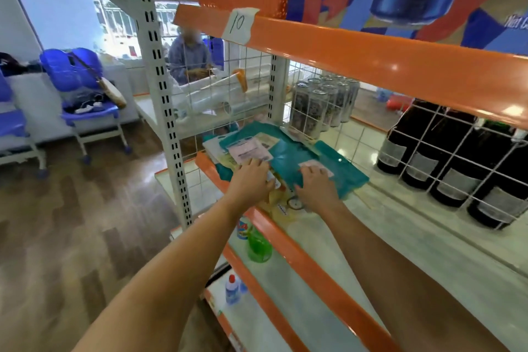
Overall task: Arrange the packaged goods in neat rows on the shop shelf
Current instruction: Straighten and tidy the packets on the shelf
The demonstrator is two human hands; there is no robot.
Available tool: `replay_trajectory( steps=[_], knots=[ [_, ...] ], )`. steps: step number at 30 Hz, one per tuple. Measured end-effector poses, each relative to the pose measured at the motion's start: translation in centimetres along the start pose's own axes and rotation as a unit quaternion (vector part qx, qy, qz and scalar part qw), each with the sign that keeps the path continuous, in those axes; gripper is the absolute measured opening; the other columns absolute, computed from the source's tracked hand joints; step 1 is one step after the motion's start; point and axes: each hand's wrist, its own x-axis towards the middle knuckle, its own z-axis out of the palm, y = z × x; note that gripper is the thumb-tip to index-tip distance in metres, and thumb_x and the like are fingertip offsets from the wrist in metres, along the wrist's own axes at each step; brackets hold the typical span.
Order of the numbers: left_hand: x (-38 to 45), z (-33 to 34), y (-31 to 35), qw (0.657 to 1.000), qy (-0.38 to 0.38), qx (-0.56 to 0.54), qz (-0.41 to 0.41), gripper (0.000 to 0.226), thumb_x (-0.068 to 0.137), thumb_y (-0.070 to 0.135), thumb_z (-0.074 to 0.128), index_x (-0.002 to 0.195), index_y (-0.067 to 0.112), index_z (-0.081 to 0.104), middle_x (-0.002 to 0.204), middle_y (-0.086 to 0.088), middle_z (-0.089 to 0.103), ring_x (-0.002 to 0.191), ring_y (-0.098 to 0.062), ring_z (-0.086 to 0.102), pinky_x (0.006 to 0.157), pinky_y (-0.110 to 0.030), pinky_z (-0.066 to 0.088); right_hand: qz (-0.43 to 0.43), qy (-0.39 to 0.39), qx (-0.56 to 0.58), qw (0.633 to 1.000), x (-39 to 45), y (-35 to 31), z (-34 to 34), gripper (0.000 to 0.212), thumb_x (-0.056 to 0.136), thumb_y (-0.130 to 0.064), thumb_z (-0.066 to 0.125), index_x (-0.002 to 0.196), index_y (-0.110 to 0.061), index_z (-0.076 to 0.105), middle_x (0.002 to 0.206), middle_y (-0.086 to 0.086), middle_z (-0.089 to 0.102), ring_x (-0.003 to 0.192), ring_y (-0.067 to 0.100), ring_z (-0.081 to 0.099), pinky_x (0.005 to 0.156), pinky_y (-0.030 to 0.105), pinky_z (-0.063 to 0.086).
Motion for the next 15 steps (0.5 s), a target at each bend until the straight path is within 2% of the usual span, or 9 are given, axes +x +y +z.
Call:
replay_trajectory(
  steps=[5, 10, 15],
  knots=[
    [4.2, -0.2, -1.3, 0.999, 0.0, -0.002, 0.054, 0.043, 0.094, 0.038, 0.043, 0.129, 0.014, 0.049, 0.132, -0.01, 0.051, 0.124, -0.028, 0.043, 0.099, -0.042, 0.037, 0.043, 0.001, 0.024, 0.999, 2.4, -0.3, 0.7, 0.048, 0.095, -0.042, 0.046, 0.135, -0.016, 0.042, 0.141, 0.008, 0.042, 0.131, 0.026, 0.037, 0.104, 0.04, 0.036],
    [7.2, -0.1, -2.0, 0.992, -0.039, 0.019, 0.122, 0.044, 0.095, 0.038, 0.042, 0.132, 0.015, 0.046, 0.135, -0.009, 0.046, 0.128, -0.028, 0.037, 0.102, -0.04, 0.031, 0.15, 0.009, 0.056, 0.987, 3.5, 0.7, 1.0, 0.044, 0.098, -0.036, 0.038, 0.132, -0.01, 0.046, 0.135, 0.014, 0.047, 0.123, 0.031, 0.043, 0.099, 0.039, 0.038],
    [9.1, 0.3, -1.3, 0.979, -0.069, 0.05, 0.185, 0.044, 0.097, 0.039, 0.038, 0.132, 0.014, 0.046, 0.133, -0.01, 0.048, 0.127, -0.03, 0.04, 0.1, -0.043, 0.034, 0.267, 0.019, 0.082, 0.96, 2.6, 2.2, 1.1, 0.049, 0.095, -0.041, 0.044, 0.132, -0.009, 0.046, 0.135, 0.013, 0.047, 0.124, 0.032, 0.041, 0.1, 0.041, 0.038]
  ],
)
